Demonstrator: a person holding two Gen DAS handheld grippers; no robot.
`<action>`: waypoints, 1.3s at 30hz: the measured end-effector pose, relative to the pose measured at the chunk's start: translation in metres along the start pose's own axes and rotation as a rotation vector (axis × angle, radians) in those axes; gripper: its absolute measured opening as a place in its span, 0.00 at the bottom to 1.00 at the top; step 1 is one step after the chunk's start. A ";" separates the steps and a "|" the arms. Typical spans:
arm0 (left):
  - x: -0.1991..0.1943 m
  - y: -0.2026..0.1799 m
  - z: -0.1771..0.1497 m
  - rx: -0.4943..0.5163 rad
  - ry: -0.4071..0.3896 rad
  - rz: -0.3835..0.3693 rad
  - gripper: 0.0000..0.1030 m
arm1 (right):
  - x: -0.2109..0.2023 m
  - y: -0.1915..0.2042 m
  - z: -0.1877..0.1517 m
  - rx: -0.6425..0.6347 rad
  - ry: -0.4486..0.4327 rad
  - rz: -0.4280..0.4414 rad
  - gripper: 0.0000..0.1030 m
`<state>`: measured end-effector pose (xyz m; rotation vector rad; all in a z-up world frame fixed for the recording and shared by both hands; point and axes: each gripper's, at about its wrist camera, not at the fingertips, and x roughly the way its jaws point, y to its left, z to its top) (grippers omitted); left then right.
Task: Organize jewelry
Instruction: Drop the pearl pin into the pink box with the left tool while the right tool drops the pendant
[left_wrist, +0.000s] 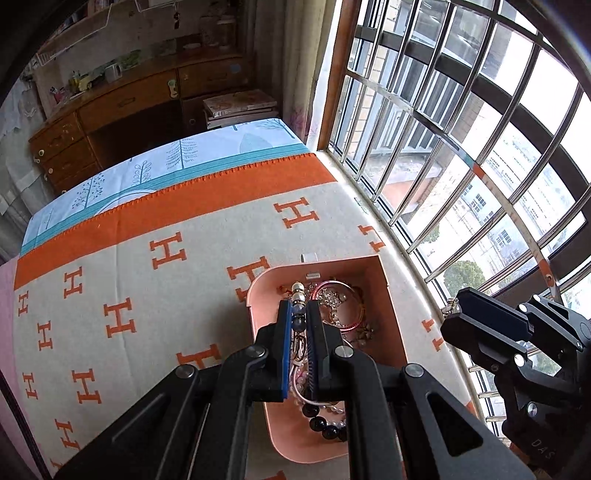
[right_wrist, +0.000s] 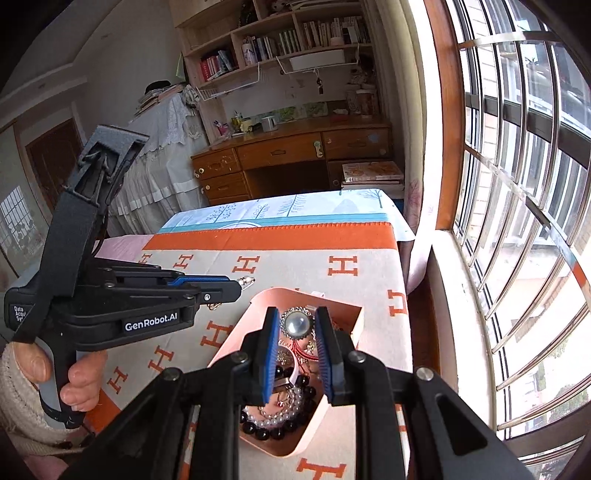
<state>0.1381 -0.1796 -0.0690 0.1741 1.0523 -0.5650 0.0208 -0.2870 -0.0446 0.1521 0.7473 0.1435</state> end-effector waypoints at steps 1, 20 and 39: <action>0.008 0.000 -0.001 0.000 0.016 0.002 0.05 | 0.006 -0.003 -0.004 0.008 0.021 0.005 0.19; -0.005 0.020 -0.021 -0.028 -0.013 0.038 0.60 | 0.021 0.003 -0.021 0.058 0.101 0.056 0.26; -0.130 0.043 -0.103 -0.087 -0.212 0.240 0.97 | -0.022 0.074 -0.037 0.036 0.056 0.106 0.32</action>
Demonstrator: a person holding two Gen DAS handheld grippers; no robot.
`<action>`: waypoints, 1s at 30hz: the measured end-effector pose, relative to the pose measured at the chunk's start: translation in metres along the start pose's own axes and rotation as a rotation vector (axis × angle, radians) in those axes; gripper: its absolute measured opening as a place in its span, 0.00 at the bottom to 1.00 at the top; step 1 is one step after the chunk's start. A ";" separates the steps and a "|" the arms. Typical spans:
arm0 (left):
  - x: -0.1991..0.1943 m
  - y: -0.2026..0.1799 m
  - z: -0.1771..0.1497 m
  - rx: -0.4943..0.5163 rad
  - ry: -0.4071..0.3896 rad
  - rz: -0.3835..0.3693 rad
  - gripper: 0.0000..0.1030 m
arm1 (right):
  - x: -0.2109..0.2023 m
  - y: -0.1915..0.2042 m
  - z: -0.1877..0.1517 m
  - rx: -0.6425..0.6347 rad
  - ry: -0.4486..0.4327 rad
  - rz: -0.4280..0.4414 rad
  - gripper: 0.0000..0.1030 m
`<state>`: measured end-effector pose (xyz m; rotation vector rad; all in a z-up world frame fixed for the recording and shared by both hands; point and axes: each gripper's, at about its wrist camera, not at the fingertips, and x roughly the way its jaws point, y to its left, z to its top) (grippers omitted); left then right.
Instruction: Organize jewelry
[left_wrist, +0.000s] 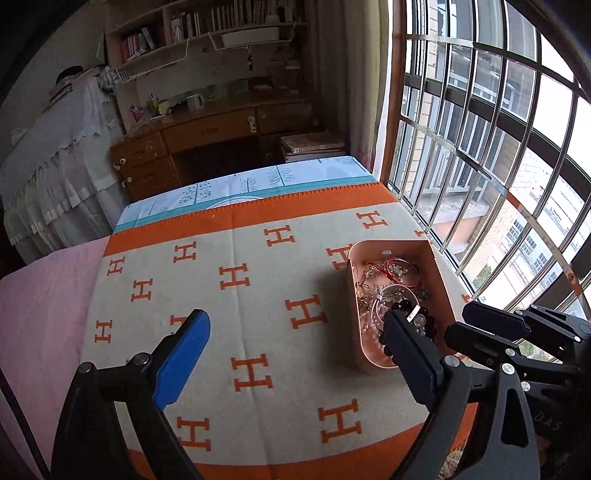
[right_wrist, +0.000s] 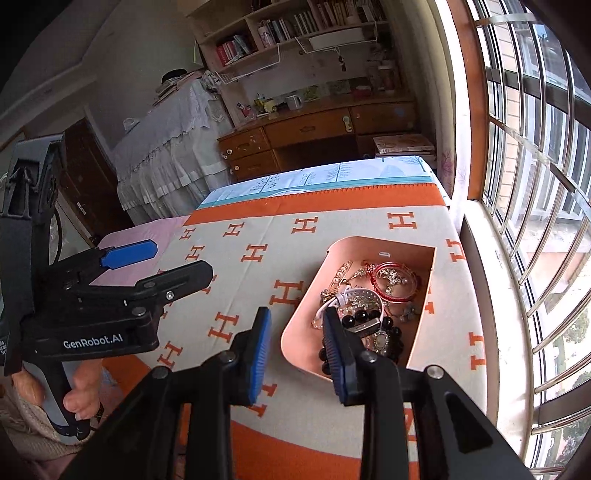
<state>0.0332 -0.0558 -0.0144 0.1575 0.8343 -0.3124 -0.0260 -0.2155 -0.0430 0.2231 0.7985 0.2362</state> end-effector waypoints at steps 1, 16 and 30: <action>-0.006 0.003 -0.004 -0.013 -0.003 0.012 0.99 | -0.003 0.005 -0.002 0.003 -0.004 0.003 0.35; -0.068 0.014 -0.039 -0.122 -0.077 0.156 0.99 | -0.044 0.051 -0.009 0.005 -0.109 -0.102 0.63; -0.080 0.002 -0.038 -0.137 -0.124 0.201 0.99 | -0.057 0.047 -0.013 0.025 -0.149 -0.121 0.63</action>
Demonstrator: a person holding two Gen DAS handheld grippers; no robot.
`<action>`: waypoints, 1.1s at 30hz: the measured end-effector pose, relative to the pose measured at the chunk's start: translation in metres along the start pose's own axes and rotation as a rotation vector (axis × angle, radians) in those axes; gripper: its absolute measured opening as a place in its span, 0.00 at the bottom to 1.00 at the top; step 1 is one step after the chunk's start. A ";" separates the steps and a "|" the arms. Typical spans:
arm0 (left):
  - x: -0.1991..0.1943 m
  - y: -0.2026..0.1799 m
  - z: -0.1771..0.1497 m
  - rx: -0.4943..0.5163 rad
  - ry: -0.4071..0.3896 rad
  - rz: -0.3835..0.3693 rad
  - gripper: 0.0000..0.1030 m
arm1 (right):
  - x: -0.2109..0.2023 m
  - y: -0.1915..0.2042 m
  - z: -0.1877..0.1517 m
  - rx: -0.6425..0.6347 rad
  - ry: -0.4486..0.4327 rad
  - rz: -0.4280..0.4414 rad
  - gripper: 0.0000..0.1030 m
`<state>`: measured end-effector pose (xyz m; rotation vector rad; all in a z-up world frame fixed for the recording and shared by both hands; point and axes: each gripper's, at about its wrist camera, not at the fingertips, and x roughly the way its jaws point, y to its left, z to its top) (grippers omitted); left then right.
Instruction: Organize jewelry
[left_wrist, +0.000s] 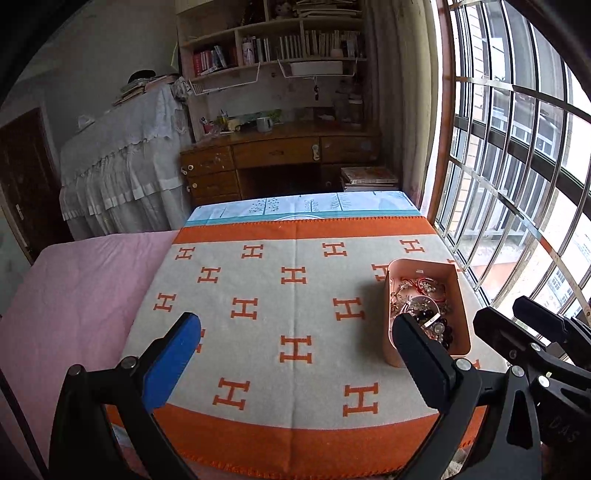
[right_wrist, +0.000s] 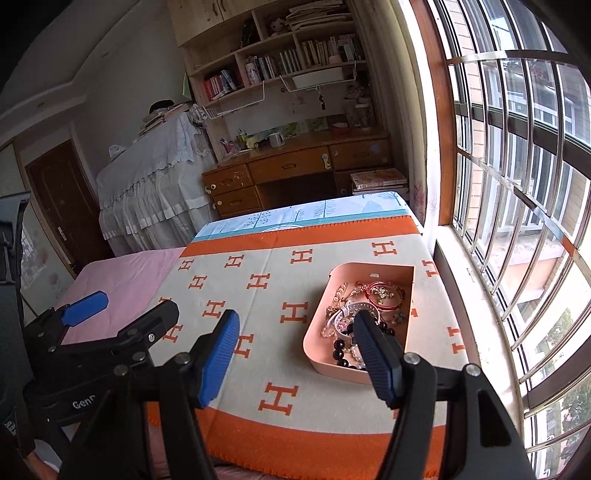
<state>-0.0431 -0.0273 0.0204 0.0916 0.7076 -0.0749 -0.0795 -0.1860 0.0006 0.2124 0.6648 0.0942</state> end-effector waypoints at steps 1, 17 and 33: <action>0.000 0.000 0.000 -0.002 0.001 0.000 0.99 | 0.000 0.000 0.000 0.001 -0.001 0.001 0.63; 0.003 -0.001 -0.003 -0.009 0.012 -0.007 0.99 | 0.001 -0.001 0.000 0.001 -0.001 0.002 0.63; 0.006 0.000 -0.006 -0.013 0.014 -0.004 0.99 | 0.001 -0.001 -0.002 0.005 0.002 0.004 0.63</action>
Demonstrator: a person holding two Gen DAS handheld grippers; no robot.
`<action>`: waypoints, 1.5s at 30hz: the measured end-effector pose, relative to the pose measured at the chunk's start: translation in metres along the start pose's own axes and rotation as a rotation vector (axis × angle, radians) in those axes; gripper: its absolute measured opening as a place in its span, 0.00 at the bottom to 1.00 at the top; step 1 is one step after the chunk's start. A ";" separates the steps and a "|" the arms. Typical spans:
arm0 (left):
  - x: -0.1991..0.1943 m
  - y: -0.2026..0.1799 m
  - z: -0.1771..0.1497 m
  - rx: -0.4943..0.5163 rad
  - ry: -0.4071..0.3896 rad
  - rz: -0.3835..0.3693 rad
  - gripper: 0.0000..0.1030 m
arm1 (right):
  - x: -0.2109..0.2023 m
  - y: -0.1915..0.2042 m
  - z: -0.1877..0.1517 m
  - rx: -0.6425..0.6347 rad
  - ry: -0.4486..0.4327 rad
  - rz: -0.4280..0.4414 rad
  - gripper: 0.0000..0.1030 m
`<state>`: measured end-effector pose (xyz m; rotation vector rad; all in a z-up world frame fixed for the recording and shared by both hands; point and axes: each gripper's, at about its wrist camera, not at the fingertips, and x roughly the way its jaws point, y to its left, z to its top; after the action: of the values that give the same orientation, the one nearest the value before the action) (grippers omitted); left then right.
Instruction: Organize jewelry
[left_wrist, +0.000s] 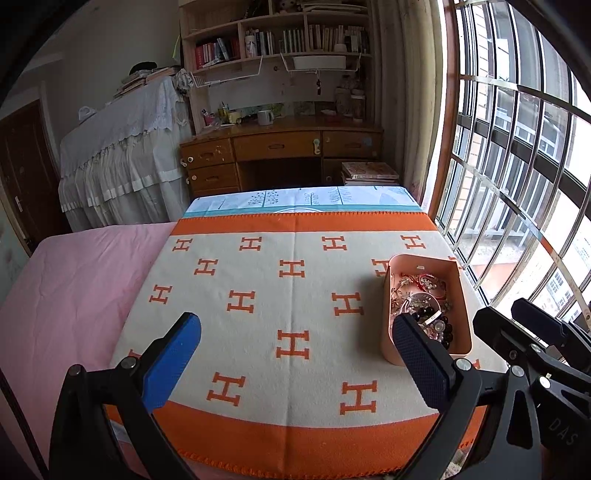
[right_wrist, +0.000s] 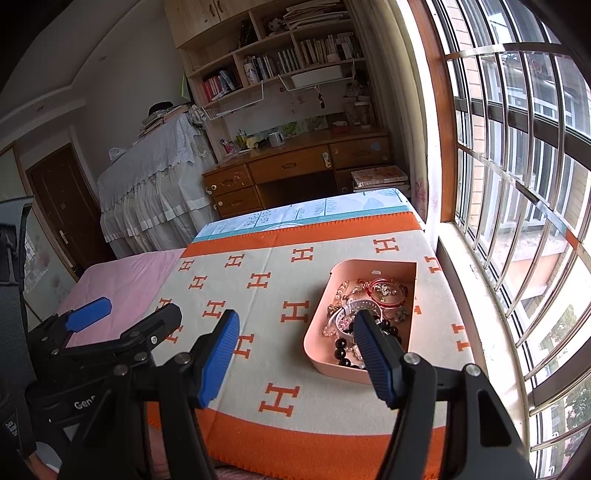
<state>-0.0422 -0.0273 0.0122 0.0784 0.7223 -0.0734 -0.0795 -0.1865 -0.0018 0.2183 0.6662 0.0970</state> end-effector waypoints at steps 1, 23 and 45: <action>0.000 0.000 0.000 0.000 0.001 -0.001 0.99 | 0.000 0.000 0.000 0.000 0.000 0.000 0.63; 0.002 0.001 -0.004 -0.006 0.010 -0.003 0.99 | 0.003 0.006 -0.005 0.005 0.006 0.001 0.63; 0.002 -0.001 -0.011 -0.010 0.021 -0.002 0.99 | 0.007 0.008 -0.005 0.011 0.013 0.004 0.63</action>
<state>-0.0479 -0.0273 0.0025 0.0695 0.7436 -0.0711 -0.0769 -0.1771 -0.0082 0.2295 0.6798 0.0993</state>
